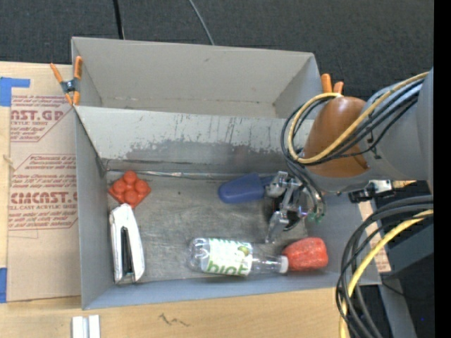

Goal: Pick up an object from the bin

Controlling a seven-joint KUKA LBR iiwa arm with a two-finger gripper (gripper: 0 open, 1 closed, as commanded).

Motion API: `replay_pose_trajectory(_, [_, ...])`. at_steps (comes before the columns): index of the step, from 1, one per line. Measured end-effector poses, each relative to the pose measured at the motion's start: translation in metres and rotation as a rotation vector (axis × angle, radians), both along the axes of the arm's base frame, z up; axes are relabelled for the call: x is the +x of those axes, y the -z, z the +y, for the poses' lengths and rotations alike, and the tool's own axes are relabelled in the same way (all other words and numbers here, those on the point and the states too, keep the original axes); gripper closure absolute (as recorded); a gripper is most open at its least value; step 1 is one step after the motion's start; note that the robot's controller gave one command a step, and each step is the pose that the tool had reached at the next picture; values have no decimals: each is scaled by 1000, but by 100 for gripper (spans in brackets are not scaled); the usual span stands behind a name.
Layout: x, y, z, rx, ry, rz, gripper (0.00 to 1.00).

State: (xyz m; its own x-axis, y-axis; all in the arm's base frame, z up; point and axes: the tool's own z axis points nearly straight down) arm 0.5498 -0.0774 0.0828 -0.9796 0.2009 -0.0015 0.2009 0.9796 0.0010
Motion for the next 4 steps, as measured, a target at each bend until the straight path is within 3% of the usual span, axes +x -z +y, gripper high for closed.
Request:
replay_pose_trajectory(1, [13,5,13,-1,-54,1,0])
replay_pose_trajectory(2, [14,-10,6,1,64,1,0])
replay_pose_trajectory(3, [21,-39,7,-2,-42,1,0])
replay_pose_trajectory(4, [29,-37,23,0,62,-2,0])
